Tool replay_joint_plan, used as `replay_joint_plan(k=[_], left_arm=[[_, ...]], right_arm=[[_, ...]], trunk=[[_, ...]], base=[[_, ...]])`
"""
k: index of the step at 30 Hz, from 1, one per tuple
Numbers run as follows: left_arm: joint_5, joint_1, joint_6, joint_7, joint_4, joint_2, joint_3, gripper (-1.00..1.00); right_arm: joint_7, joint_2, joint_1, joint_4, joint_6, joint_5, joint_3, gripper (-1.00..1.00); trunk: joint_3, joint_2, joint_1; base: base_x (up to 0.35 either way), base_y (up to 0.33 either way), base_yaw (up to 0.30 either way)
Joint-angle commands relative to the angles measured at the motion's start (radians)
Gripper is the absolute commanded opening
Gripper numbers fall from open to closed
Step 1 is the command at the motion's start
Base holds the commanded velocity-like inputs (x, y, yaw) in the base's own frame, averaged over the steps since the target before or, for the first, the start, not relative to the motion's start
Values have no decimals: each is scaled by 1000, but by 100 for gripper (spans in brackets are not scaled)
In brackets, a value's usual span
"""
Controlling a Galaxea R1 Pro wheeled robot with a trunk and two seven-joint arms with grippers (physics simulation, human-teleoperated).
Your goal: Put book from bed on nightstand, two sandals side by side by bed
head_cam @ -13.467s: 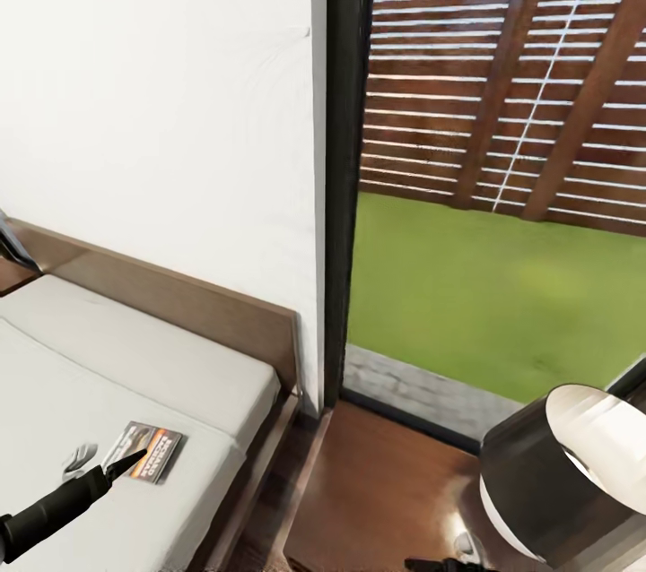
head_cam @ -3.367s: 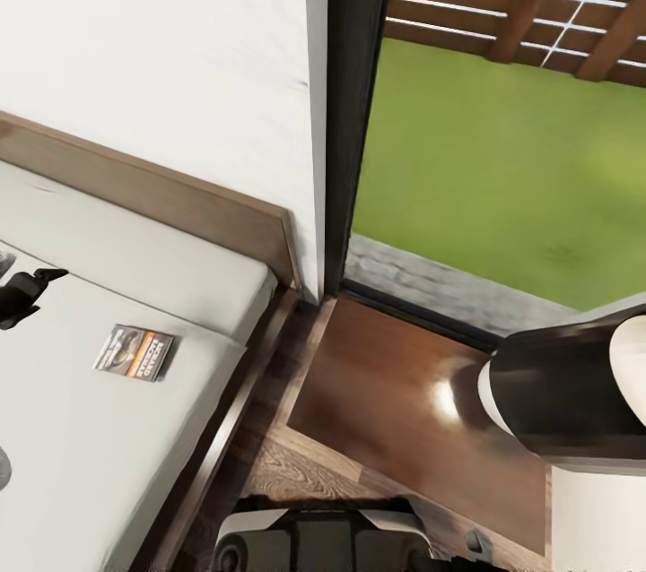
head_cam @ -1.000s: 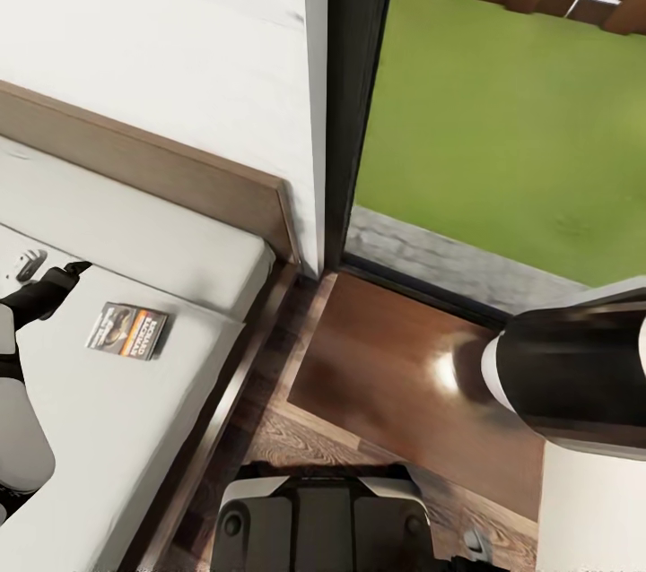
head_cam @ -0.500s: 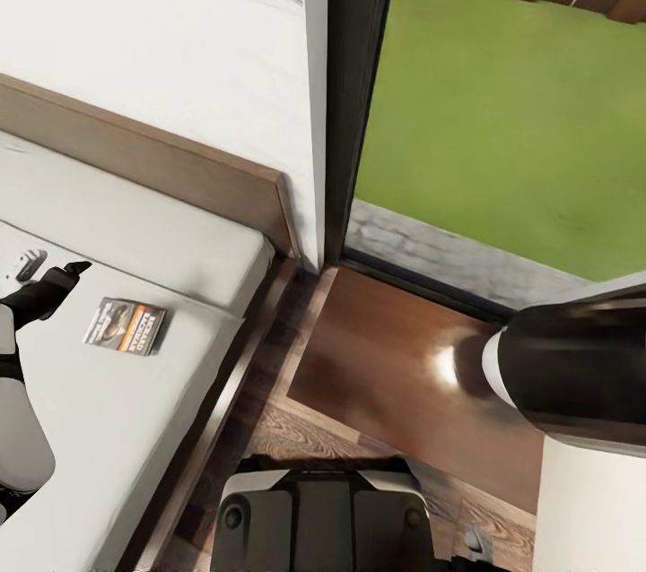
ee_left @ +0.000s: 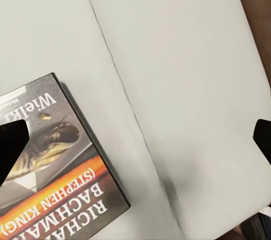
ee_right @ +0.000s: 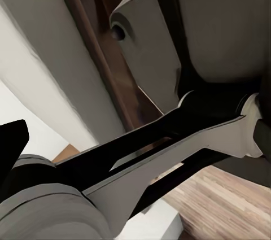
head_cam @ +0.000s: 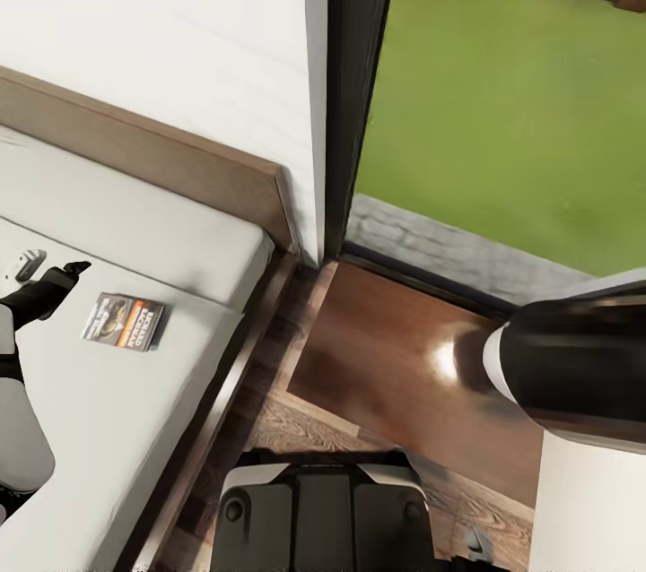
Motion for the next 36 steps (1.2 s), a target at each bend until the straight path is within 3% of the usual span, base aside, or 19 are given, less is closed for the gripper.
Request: replay_joint_plan(k=[1, 36], left_arm=[[-1, -1, 6, -5, 0, 0, 3, 100], [-1, -1, 6, -5, 0, 6, 4, 100]], right_arm=[[3, 0, 0, 0, 10, -2, -3, 100], [3, 0, 0, -1, 10, -2, -4, 100]], trunk=[[-3, -2, 1], [-55, -2, 1]], base=[[0, 0, 0], [0, 0, 0]])
